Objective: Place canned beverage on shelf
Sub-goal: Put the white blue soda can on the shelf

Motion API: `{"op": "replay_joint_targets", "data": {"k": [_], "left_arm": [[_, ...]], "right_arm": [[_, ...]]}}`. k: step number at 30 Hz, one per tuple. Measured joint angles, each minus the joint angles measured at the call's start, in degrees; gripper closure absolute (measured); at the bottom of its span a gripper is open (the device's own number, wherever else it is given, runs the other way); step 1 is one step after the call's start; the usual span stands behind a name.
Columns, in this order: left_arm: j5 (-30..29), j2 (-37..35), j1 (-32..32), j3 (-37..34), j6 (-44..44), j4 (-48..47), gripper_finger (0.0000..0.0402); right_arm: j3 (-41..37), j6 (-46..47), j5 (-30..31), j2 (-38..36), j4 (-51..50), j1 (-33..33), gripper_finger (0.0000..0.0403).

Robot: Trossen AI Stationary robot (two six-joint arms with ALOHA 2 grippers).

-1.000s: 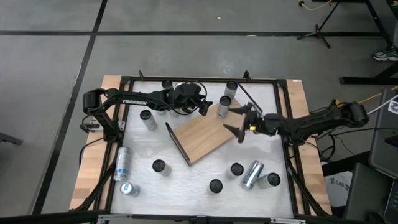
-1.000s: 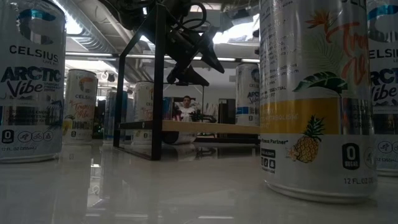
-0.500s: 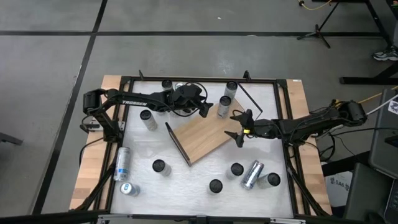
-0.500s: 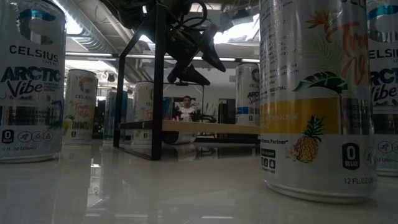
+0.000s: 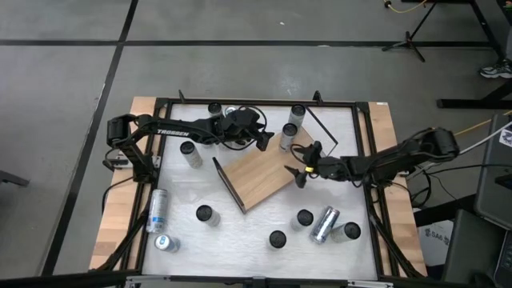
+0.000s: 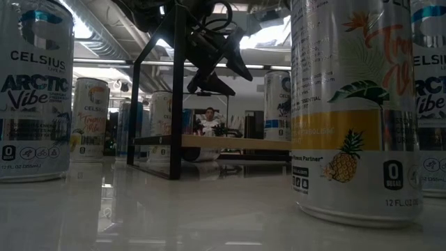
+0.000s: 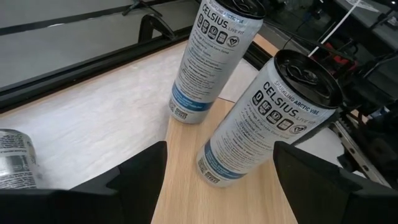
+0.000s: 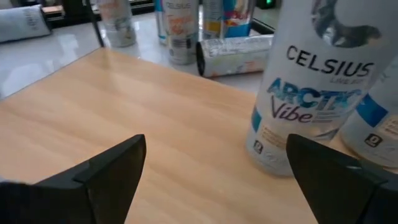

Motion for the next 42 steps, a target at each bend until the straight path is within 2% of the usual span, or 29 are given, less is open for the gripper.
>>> {"op": "replay_joint_targets", "data": {"k": [15, 29, 38, 42], "left_arm": [[-0.02, -0.01, 0.00, 0.00, 0.05, 0.00, 0.0114], [-0.03, 2.87, -2.10, 0.02, 1.16, -0.37, 0.0114], [0.02, 8.19, -3.21, 0.02, 1.03, 6.60, 0.0114], [-0.79, 8.69, -3.04, 0.02, 1.01, 6.77, 0.0114]], "right_arm": [[0.01, 0.07, -3.21, 0.84, 4.31, -7.46, 0.0027], [0.01, 0.25, -4.30, 0.84, 4.16, -7.29, 0.0027], [0.01, 0.25, -4.30, 0.84, 4.16, -7.29, 0.0027], [0.01, 0.25, -4.30, 0.84, 4.15, -7.29, 0.0027]]}}
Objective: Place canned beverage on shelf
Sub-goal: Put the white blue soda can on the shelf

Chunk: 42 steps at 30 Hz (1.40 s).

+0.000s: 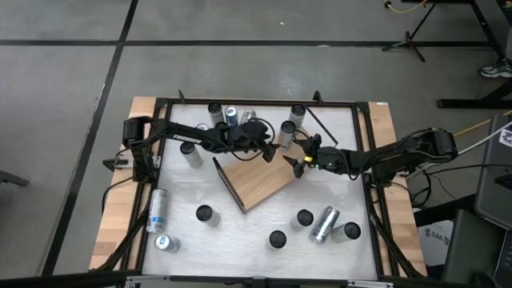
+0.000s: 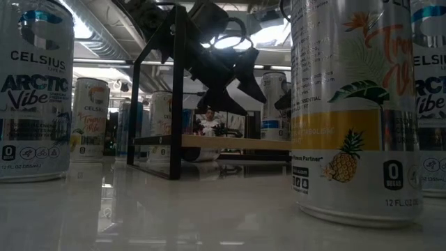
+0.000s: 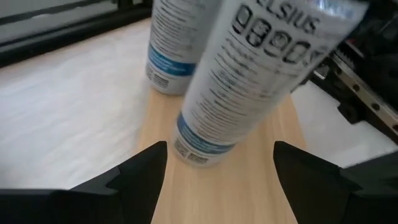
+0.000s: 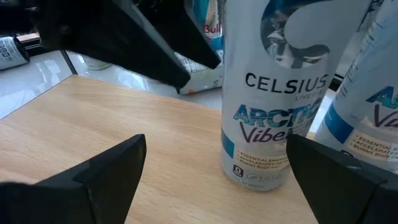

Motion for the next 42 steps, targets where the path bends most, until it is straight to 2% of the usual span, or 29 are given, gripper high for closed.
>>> {"op": "replay_joint_targets", "data": {"k": [8, 25, 32, 42], "left_arm": [[-3.55, -0.01, 0.00, 0.00, 0.02, 0.76, 0.0114], [-5.29, -0.01, 1.36, 0.00, 0.07, 5.16, 0.0114], [-9.27, -0.04, 2.54, 0.00, 0.07, 5.27, 0.0114], [-8.76, -0.04, 2.93, 0.00, 4.99, 3.12, 0.0114]], "right_arm": [[0.00, 0.00, 0.07, 0.00, 0.02, 0.00, 0.0027], [0.00, -0.04, 0.17, 0.00, 1.65, 0.00, 0.0027], [0.02, -0.46, 0.22, -0.02, 3.08, 0.00, 0.0027], [0.02, -0.49, 0.22, -0.02, 2.59, 0.00, 0.0027]]}}
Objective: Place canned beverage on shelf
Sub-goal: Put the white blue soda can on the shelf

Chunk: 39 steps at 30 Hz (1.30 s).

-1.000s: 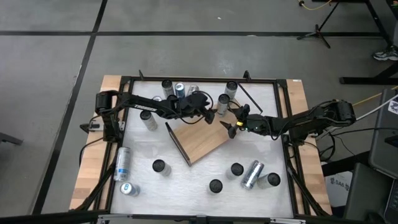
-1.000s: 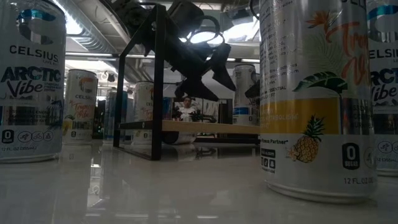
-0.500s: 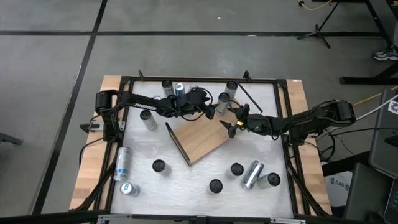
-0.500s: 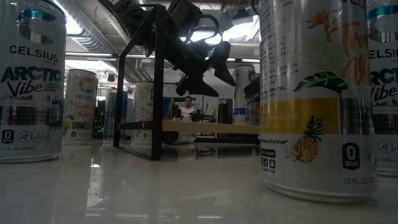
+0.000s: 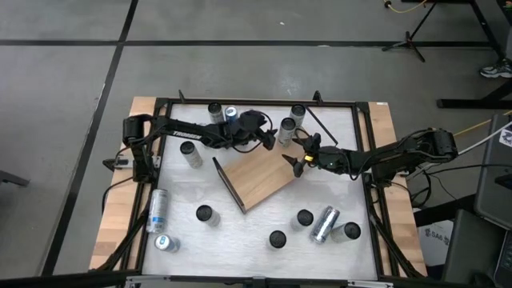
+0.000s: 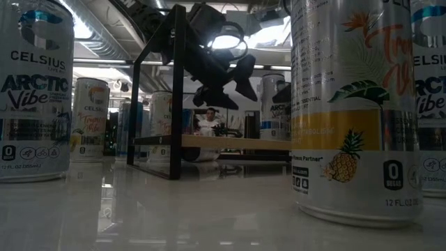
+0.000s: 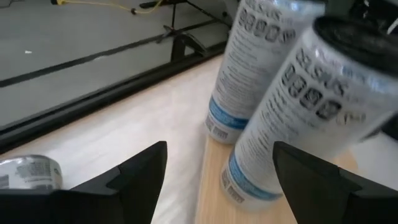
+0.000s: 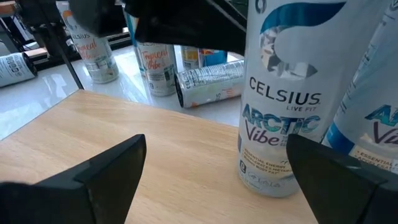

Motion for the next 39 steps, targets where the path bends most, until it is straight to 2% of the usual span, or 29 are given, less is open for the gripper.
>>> {"op": "replay_joint_targets", "data": {"k": [11, 17, 39], "left_arm": [[2.53, 0.00, -1.72, 0.00, -0.03, -2.63, 0.0114], [2.07, 0.00, -1.92, 0.00, -0.16, -1.86, 0.0114], [-0.33, -0.04, -1.83, 0.00, -0.12, 3.49, 0.0114]], "right_arm": [[0.00, -0.04, 0.26, 0.00, 0.39, 0.00, 0.0027], [0.00, -0.06, 2.83, 0.00, 0.78, 0.00, 0.0027], [0.00, -1.48, 4.52, 0.00, 4.78, -0.02, 0.0027]]}}
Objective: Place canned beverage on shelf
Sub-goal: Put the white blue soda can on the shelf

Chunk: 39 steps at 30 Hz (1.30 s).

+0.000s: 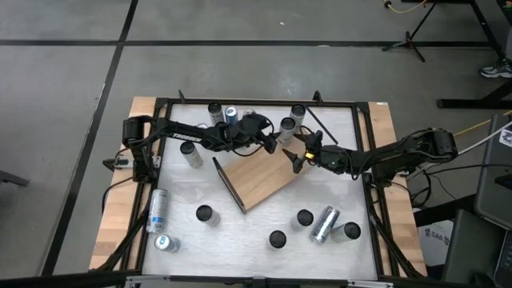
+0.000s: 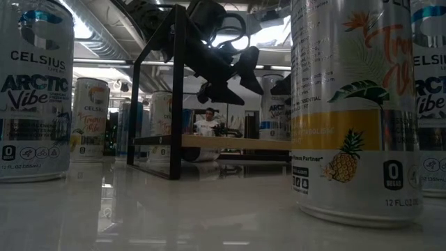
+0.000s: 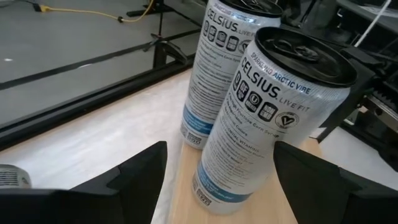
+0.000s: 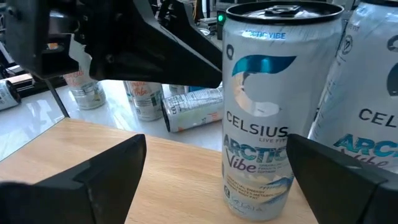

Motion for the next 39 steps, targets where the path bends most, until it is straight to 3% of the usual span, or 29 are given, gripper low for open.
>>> {"op": "replay_joint_targets", "data": {"k": [10, 17, 39], "left_arm": [[-2.05, 0.00, 0.04, 0.00, 0.11, -0.11, 0.0114], [-2.00, 0.00, 0.02, 0.00, 0.13, -1.98, 0.0114], [-1.51, 0.00, 0.02, 0.00, 0.15, -3.28, 0.0114]], "right_arm": [[0.04, -0.03, 1.87, 0.02, 2.67, -0.18, 0.0027], [0.04, 0.45, -0.75, 0.42, 2.94, -1.25, 0.0027], [4.24, -0.21, 1.50, 10.02, 2.23, -1.16, 0.0027]]}}
